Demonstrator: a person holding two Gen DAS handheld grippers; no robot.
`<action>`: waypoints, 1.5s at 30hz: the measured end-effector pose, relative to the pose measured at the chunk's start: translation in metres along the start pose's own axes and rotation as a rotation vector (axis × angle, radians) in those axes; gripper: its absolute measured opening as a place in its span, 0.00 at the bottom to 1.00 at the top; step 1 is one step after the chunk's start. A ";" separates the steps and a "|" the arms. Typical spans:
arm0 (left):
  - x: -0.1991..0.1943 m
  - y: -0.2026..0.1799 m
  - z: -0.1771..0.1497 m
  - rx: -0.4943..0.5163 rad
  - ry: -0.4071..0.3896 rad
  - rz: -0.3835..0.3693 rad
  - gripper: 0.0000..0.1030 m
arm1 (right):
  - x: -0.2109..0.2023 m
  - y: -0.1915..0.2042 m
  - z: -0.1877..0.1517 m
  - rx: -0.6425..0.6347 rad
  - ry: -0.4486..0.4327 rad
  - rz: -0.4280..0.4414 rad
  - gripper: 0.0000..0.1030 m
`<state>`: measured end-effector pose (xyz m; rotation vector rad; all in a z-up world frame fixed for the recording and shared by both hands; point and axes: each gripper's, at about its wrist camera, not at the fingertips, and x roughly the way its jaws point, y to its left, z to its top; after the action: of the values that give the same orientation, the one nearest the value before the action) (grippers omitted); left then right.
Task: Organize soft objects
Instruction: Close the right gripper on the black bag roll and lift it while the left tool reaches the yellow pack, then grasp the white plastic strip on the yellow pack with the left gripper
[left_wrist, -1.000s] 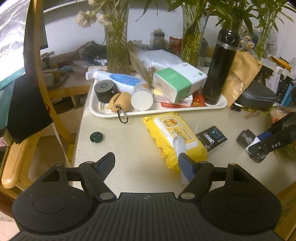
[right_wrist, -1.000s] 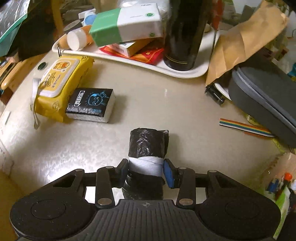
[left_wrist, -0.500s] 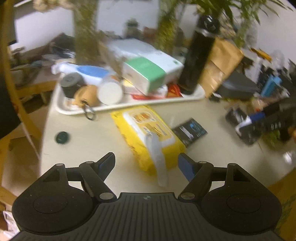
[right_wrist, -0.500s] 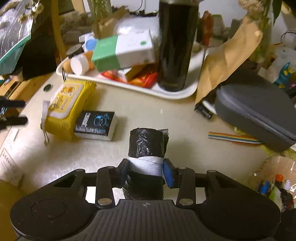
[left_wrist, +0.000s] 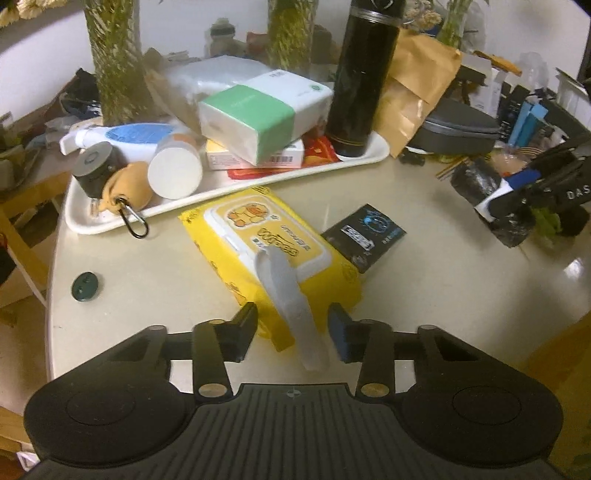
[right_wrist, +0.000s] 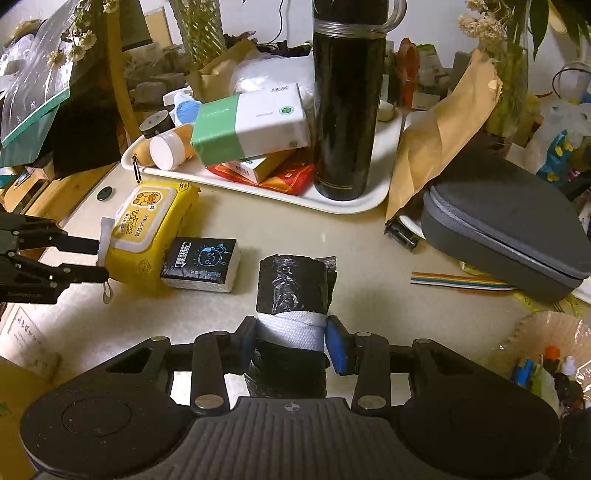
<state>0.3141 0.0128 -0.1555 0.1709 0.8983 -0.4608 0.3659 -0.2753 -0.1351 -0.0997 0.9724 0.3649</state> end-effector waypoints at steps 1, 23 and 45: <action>0.000 0.001 0.000 -0.002 0.005 0.013 0.23 | 0.000 0.000 -0.001 -0.001 0.001 0.001 0.42; -0.066 0.009 0.014 -0.099 -0.121 0.010 0.04 | -0.052 0.005 -0.002 0.022 -0.107 0.045 0.42; -0.207 -0.058 0.015 -0.026 -0.248 -0.058 0.03 | -0.191 0.071 -0.044 -0.067 -0.270 0.051 0.42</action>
<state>0.1876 0.0211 0.0188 0.0623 0.6669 -0.5120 0.2092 -0.2687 0.0025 -0.0844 0.6968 0.4456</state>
